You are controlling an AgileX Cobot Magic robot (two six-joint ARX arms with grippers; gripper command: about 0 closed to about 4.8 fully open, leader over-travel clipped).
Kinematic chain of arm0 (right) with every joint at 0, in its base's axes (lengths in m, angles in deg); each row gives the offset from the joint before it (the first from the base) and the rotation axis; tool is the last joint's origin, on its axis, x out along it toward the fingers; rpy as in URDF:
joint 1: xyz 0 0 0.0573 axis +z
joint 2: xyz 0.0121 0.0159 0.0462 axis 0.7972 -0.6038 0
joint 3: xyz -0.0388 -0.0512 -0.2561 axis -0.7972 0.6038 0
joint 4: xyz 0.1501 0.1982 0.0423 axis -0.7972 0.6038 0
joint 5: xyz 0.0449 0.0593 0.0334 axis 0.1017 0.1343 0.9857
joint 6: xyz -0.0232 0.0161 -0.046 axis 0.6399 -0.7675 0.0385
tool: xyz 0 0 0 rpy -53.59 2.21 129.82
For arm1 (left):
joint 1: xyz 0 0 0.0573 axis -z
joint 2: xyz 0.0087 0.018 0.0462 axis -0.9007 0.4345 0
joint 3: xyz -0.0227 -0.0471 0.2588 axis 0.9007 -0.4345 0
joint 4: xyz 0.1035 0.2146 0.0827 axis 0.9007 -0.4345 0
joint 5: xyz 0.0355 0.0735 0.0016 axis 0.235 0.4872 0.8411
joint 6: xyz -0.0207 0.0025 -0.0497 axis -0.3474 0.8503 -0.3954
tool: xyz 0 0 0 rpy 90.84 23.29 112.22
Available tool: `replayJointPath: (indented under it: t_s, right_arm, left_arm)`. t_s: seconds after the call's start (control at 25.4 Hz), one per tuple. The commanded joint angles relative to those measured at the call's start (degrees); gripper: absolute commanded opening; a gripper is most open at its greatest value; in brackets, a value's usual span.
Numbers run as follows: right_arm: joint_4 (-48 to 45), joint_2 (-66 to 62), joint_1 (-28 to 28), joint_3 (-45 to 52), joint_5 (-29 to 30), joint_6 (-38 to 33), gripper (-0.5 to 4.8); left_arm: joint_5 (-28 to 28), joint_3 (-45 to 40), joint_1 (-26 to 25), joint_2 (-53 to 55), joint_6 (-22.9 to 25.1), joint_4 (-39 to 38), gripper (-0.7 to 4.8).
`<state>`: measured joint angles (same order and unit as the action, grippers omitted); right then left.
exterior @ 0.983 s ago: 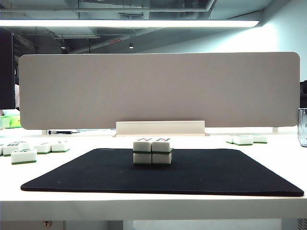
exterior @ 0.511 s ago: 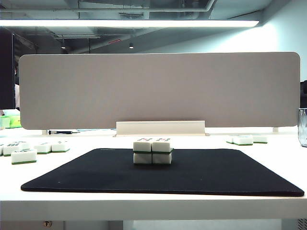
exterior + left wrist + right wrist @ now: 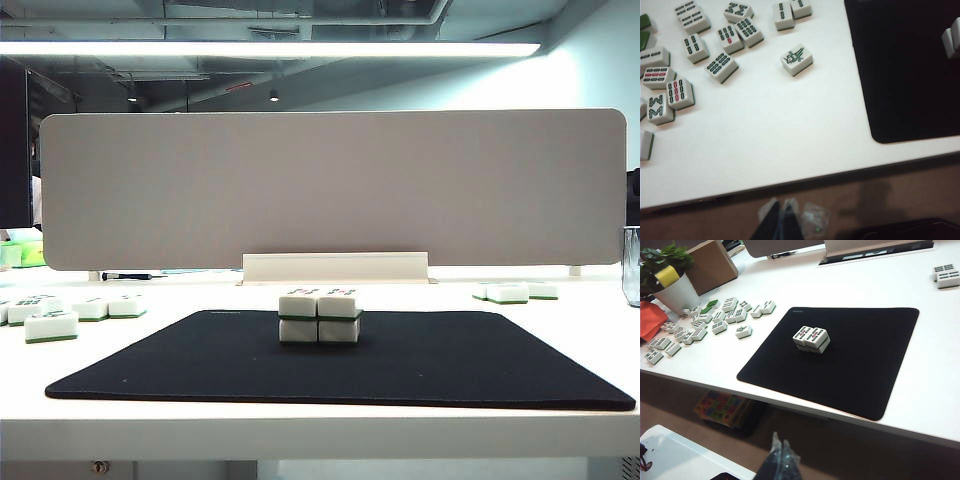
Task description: Arrange four mahjong tiles into a neat stack, creating two layers of paired tiles.
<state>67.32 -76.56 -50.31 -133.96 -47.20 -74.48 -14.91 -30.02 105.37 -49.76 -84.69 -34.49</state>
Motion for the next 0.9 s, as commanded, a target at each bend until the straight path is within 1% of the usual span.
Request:
replayJointPath:
  t_s: [0.04,0.2,0.24,0.28,0.31,0.39,0.47,0.55,0.67,0.83,0.87,0.9]
  right_arm:
    - [-0.7,0.66,0.07,-0.09,-0.09,0.17,-0.01]
    - [-0.7,0.66,0.02,-0.09,-0.07,0.17,-0.01]
    - [-0.7,0.66,0.02,-0.09,-0.07,0.17,-0.01]
    - [-0.7,0.66,0.04,-0.09,-0.07,0.17,-0.01]
    - [-0.7,0.66,0.04,-0.09,-0.09,0.17,-0.01]
    - [-0.7,0.66,0.07,-0.09,-0.09,0.17,-0.01]
    - [-0.7,0.66,0.04,-0.09,-0.09,0.17,-0.01]
    - [-0.7,0.66,0.04,-0.09,-0.09,0.17,-0.01]
    - [-0.7,0.66,0.04,-0.09,-0.09,0.17,-0.01]
    - [-0.7,0.66,0.04,-0.09,-0.09,0.17,-0.01]
    - [-0.7,0.66,0.04,-0.09,-0.07,0.17,-0.01]
    - [-0.7,0.66,0.04,-0.09,-0.09,0.17,-0.01]
  left_arm:
    - [-0.31,-1.66,-0.04,-3.85,-1.77,-1.7,-0.06]
    - [-0.24,-1.64,-0.04,-6.05,-1.92,-2.05,-0.06]
    - [0.2,-1.66,-0.02,-6.19,-0.87,-1.6,-0.06]
    - [1.31,-1.66,-0.04,-6.38,1.18,-0.52,-0.06]
    - [2.73,-1.66,-0.02,-6.38,1.81,0.63,-0.06]
    - [7.8,-1.68,-0.02,-6.38,2.12,4.74,-0.06]
    - [13.64,-2.14,-0.02,-6.34,2.12,14.12,-0.06]
    - [15.85,-2.49,-0.02,-6.34,2.12,17.66,-0.06]
    - [16.87,-3.87,-0.07,-6.32,2.1,21.16,-0.06]
    - [16.68,-9.53,-0.55,-6.32,2.1,24.81,-0.06]
    - [15.8,-11.41,-1.7,-6.32,2.08,26.25,-0.06]
    - [11.08,-14.6,-4.79,-6.32,2.1,28.48,-0.06]
